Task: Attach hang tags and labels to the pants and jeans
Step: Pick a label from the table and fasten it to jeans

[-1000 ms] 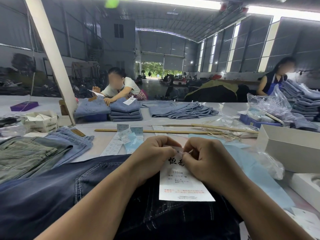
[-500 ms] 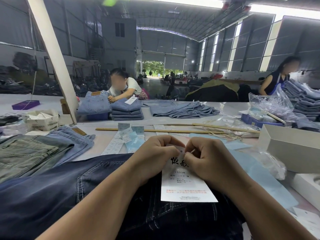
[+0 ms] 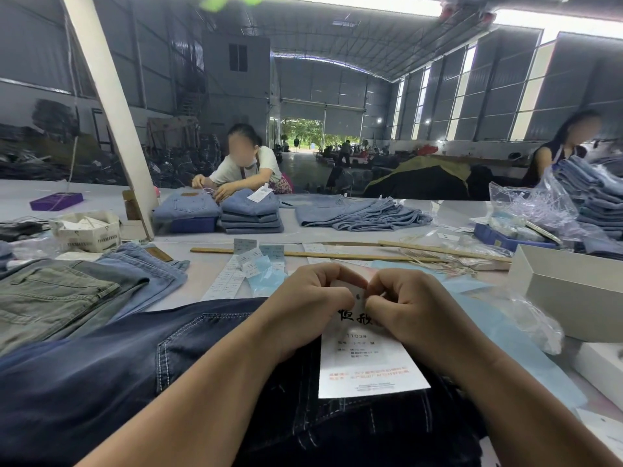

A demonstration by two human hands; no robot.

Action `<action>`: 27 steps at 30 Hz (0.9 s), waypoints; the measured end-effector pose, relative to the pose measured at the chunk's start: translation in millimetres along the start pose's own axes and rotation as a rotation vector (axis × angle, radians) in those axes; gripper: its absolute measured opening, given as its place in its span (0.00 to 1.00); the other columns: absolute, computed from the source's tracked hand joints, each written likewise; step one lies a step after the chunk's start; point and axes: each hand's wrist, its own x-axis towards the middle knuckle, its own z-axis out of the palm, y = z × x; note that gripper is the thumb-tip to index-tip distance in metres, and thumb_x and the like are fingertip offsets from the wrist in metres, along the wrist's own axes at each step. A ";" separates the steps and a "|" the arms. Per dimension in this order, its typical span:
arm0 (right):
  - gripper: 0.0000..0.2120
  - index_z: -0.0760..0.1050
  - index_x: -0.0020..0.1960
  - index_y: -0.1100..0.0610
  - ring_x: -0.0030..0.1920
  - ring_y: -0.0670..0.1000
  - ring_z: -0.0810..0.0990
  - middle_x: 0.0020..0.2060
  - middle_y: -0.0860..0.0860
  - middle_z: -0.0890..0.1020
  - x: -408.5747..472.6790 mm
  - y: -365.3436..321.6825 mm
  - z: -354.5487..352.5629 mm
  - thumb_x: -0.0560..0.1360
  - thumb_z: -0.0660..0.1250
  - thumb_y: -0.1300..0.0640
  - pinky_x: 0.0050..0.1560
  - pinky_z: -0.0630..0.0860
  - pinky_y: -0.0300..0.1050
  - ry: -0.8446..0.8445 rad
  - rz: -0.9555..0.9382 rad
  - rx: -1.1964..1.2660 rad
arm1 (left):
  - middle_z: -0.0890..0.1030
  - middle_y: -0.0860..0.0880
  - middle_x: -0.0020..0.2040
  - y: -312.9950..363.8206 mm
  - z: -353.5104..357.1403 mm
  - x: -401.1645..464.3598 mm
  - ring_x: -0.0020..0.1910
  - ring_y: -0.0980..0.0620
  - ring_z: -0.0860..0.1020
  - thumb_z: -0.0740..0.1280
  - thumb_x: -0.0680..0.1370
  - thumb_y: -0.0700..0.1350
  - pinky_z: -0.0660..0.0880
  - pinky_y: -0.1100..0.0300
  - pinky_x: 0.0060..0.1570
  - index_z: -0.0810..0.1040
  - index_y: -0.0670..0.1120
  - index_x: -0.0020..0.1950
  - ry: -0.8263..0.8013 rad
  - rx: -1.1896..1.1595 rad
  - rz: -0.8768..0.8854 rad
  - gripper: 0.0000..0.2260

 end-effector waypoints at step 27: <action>0.11 0.79 0.33 0.57 0.28 0.38 0.77 0.27 0.43 0.82 3.8 2.3 -2.2 0.74 0.71 0.57 0.28 0.70 0.31 0.022 0.170 0.193 | 0.84 0.41 0.41 -2.0 -7.1 2.5 0.36 0.48 0.83 0.56 0.74 0.27 0.79 0.60 0.33 0.83 0.41 0.47 -0.064 -0.294 -0.043 0.17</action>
